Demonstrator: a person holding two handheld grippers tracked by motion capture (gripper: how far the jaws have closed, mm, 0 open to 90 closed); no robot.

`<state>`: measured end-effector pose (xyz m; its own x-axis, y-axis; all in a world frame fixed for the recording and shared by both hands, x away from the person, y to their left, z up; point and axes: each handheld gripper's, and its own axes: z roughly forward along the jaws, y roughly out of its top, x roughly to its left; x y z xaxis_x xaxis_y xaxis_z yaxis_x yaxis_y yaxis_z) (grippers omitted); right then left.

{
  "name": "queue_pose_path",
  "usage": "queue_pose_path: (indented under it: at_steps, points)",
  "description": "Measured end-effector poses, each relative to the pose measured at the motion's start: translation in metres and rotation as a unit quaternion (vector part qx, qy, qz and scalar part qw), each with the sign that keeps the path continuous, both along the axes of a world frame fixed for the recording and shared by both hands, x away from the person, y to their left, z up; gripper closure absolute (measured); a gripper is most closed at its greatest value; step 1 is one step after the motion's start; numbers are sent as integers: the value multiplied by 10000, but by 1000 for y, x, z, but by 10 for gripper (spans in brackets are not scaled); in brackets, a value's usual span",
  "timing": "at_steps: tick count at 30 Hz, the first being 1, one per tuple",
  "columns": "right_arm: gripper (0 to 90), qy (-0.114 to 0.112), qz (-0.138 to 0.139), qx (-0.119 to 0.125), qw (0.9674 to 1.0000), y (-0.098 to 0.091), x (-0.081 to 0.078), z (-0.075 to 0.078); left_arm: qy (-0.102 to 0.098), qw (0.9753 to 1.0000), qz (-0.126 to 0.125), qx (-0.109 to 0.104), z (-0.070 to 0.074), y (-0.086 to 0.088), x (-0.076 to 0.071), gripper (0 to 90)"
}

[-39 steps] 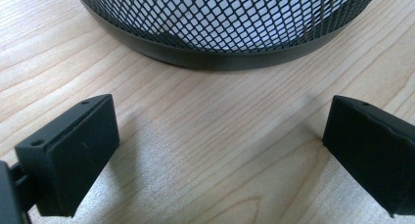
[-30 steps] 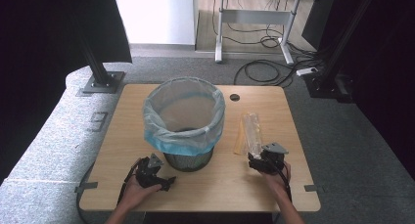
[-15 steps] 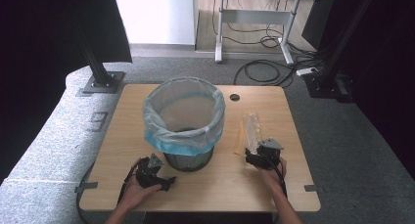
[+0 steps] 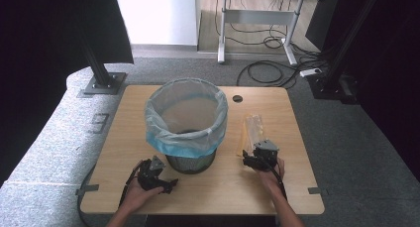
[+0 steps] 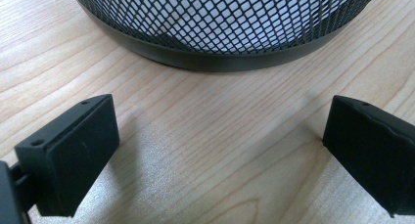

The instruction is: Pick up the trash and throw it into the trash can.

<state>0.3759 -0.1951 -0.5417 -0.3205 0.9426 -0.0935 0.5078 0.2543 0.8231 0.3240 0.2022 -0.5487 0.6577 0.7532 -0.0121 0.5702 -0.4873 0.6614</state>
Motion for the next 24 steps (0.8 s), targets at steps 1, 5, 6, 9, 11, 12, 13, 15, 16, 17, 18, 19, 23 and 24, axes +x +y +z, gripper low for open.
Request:
queue_pose_path:
  at_steps: [1, 5, 6, 9, 11, 12, 13, 15, 16, 17, 18, 19, 23, 24]
  points:
    - [175, -2, 8, 7, 10000, 0, 0, 0, -3, 10000, 6, 6, 0, 0, 0, 0]
    - [183, -29, -38, 67, 10000, 1, 2, 2, -5, 10000, 7, 8, 0, 0, 0, 0]
    - [183, -15, -60, 72, 10000, 2, 3, 3, -4, 10000, 6, 9, 0, 0, 0, 0]
    - [186, -74, -21, 44, 10000, 5, 5, 5, -3, 10000, 6, 8, 0, 0, 0, 0]
    - [186, -97, -20, 60, 9999, 6, 7, 6, -4, 10000, 6, 9, 0, 0, 0, 0]
    - [186, -108, -20, 61, 9999, 7, 9, 6, -4, 10000, 5, 10, 0, 0, 0, 0]
    - [186, -112, -22, 66, 9999, 8, 9, 6, -4, 10000, 5, 11, 0, 0, 0, 0]
    - [186, -115, -5, 59, 9999, 9, 11, 6, -4, 10000, 5, 11, 0, 0, 0, 0]
    - [186, -116, -2, 60, 9999, 10, 11, 6, -4, 10000, 5, 11, 0, 0, 0, 0]
    - [187, -123, 8, 54, 9999, 11, 12, 6, -3, 10000, 4, 9, 0, 0, 0, 0]
    - [187, -121, 10, 46, 9999, 12, 12, 6, -4, 10000, 5, 11, 0, 0, 0, 0]
    - [186, -120, 9, 42, 9999, 12, 12, 5, -3, 10000, 5, 8, 0, 0, 0, 0]
    - [187, -113, 21, 33, 9999, 14, 13, 5, -3, 10000, 5, 8, 0, 0, 0, 0]
    - [187, -121, 23, 49, 9999, 14, 13, 5, -3, 10000, 5, 8, 0, 0, 0, 0]
